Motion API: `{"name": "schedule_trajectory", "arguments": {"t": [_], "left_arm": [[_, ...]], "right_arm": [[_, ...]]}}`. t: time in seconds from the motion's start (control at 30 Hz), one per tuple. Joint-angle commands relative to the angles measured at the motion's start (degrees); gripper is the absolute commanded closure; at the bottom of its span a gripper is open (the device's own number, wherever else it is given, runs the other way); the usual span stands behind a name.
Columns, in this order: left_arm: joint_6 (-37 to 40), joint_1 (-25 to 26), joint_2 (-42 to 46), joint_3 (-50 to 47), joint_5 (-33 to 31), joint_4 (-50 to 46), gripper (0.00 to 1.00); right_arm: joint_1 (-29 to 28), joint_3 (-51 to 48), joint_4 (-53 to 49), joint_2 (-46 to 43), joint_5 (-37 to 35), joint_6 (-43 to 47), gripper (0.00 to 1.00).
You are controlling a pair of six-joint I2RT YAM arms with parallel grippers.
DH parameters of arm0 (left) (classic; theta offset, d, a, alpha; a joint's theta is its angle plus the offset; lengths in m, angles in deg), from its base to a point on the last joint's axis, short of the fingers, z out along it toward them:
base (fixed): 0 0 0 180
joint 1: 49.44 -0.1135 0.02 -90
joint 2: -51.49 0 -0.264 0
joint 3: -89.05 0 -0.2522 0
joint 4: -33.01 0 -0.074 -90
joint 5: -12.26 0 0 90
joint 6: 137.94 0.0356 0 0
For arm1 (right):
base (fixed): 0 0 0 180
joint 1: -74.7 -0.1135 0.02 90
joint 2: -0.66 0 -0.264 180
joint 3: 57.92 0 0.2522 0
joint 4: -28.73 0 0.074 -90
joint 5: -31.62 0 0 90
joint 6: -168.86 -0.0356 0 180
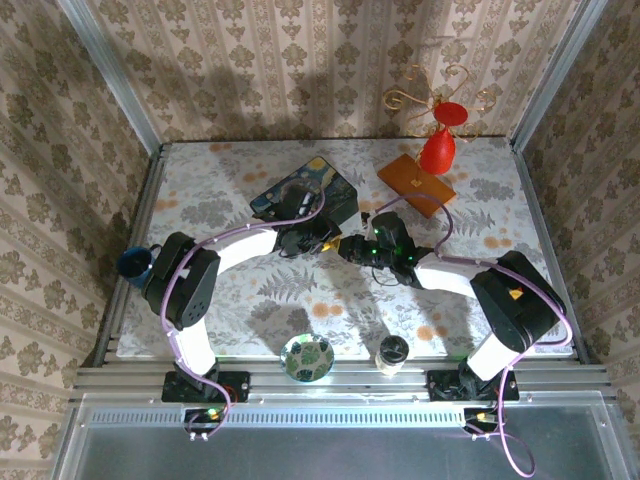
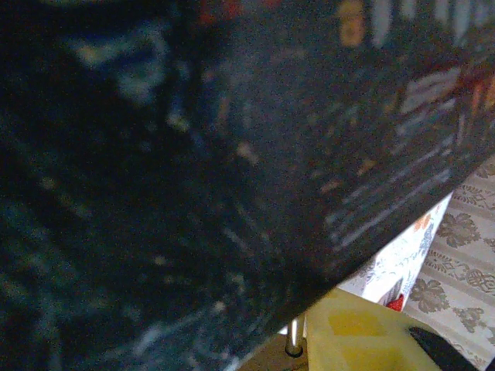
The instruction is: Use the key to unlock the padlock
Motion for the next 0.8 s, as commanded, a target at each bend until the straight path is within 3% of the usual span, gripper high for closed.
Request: {"name": "schedule_trajectory", "arguments": {"t": [0.0,0.3,0.47,0.6,0.77], "left_arm": [[-0.8,-0.1,0.9,0.1,2.1,4.8,1.0],[-0.6,-0.1,1.3,-0.2,2.3,5.9,1.0],[-0.4,-0.1,2.2,-1.2,1.9,8.3,1.0],[-0.7,-0.1,2.8,-2.0,1.9,10.9,1.0],[-0.6,-0.1,2.8,-2.4,2.4,12.7,1.0]], "right_arm": [[0.6,-1.6,4.1,2.1,1.9,-3.0,0.85],[2.8,-5.1,19.7,7.1,6.6,-12.6,0.95],[4.2,-5.8,36.2,13.7,10.9,-24.1,1.0],[4.3,-4.8,53.2,22.8,12.0,-39.5,1.0],[3.5,-3.8,53.4,24.1,10.4,-45.2,1.0]]}}
